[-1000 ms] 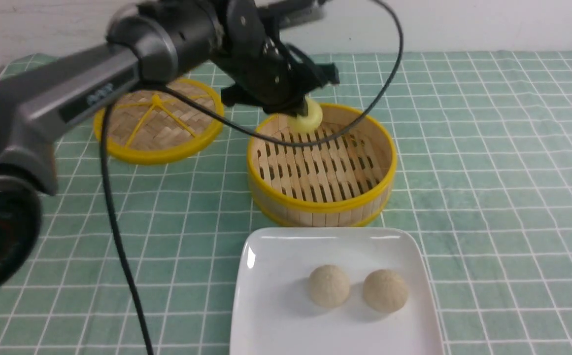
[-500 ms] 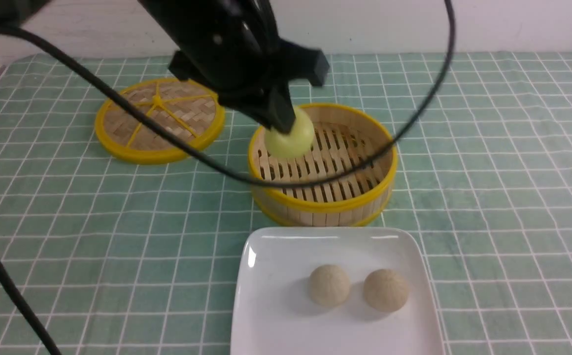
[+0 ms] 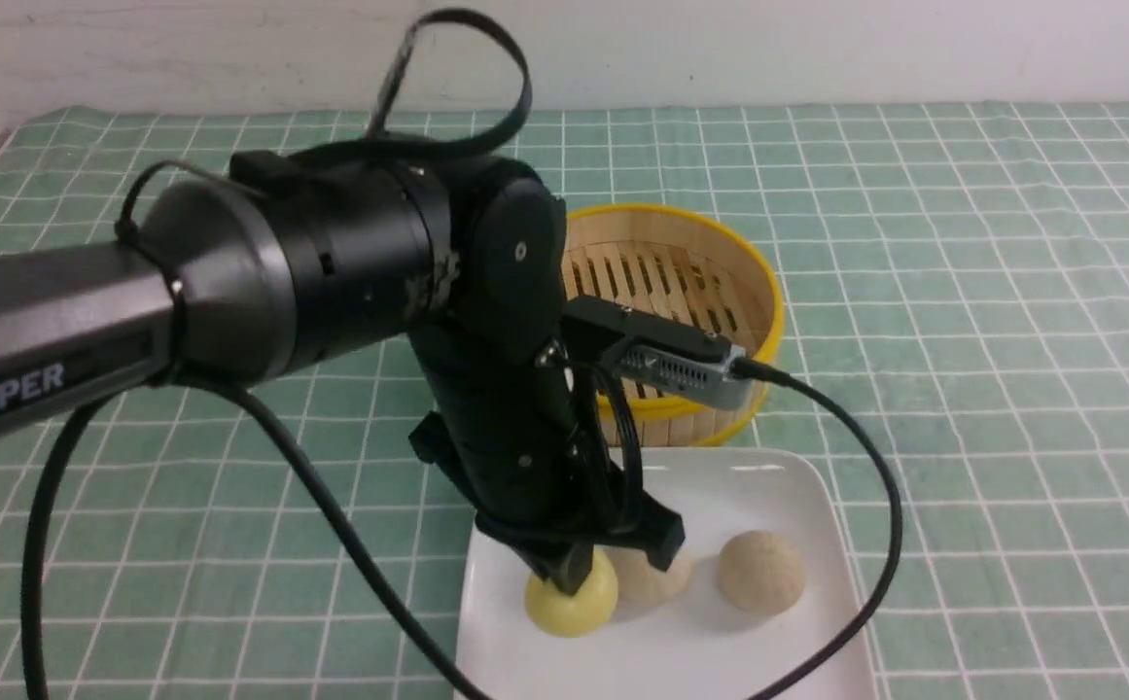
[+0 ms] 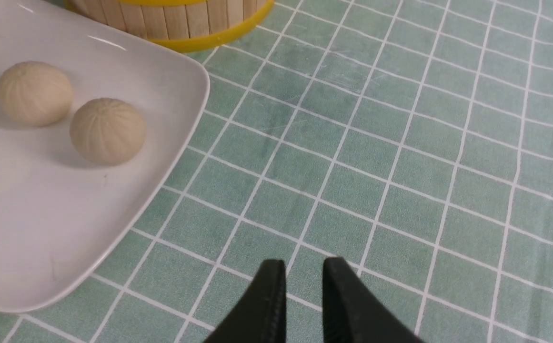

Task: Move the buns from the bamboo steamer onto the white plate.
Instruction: 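Carry the bun from the bamboo steamer to the plate with the left gripper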

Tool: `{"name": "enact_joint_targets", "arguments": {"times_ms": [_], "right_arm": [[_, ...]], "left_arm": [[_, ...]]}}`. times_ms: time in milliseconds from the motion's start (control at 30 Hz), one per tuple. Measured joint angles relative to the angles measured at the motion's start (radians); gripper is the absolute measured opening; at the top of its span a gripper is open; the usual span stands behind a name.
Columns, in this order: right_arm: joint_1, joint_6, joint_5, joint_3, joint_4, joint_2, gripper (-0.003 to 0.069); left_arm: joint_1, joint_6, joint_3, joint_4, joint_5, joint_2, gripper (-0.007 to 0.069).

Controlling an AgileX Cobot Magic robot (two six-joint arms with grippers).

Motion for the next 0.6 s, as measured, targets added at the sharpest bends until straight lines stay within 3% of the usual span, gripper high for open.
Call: {"name": "enact_joint_targets", "arguments": {"times_ms": [133, 367, 600], "right_arm": [[0.000, 0.000, 0.000, 0.000, 0.000, 0.000, 0.0147], [0.000, 0.000, 0.000, 0.000, 0.000, 0.000, 0.0149], [0.000, 0.000, 0.000, 0.000, 0.000, 0.000, 0.0152]], "left_arm": [[0.000, -0.022, 0.044, -0.011, -0.109, 0.000, 0.0031], [0.000, -0.029, 0.087, -0.015, -0.137, 0.014, 0.0066], [0.000, -0.030, 0.091, -0.015, -0.149, 0.045, 0.0225]]}}
